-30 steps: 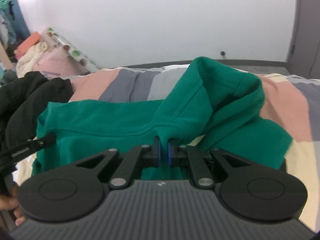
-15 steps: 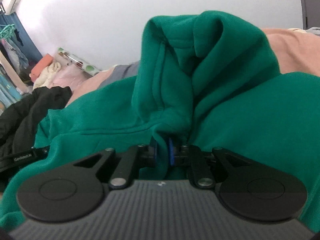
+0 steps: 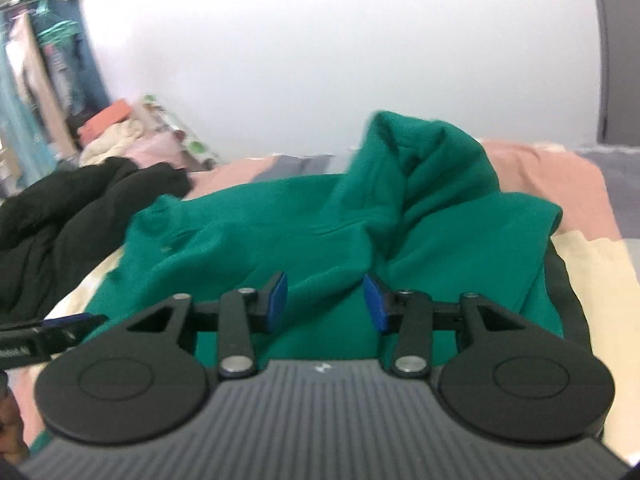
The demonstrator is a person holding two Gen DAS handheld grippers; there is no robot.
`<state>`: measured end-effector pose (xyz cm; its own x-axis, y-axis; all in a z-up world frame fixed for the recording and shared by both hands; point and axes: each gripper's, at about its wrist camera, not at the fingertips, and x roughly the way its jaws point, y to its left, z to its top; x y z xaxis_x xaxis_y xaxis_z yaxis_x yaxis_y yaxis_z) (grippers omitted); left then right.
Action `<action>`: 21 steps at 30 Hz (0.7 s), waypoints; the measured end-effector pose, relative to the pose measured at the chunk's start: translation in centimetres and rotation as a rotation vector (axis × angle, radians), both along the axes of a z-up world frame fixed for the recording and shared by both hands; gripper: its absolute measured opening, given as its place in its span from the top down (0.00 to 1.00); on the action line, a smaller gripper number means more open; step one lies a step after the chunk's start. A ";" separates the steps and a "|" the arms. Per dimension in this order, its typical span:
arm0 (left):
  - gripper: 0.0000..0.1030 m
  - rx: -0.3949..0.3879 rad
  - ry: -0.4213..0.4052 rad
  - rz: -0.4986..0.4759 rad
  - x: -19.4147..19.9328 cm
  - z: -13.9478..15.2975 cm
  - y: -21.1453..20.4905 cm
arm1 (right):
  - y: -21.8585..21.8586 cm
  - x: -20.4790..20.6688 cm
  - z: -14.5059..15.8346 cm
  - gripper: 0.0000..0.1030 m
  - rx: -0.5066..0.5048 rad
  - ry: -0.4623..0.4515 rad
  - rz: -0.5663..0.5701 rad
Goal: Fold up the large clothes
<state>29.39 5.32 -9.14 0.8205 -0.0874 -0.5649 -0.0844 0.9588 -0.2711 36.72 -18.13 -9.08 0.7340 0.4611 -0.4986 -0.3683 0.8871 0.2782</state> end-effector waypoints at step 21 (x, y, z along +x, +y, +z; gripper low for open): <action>0.39 -0.081 -0.014 -0.045 -1.7 -3.3 -1.4 | 4.4 -6.2 -2.4 0.56 -0.021 -0.009 0.140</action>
<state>27.66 3.94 -12.46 0.8226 -0.1693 -0.5429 -0.0377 0.9363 -0.3491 30.48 -13.73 -11.52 0.6679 0.5491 -0.5024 -0.4915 0.8323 0.2563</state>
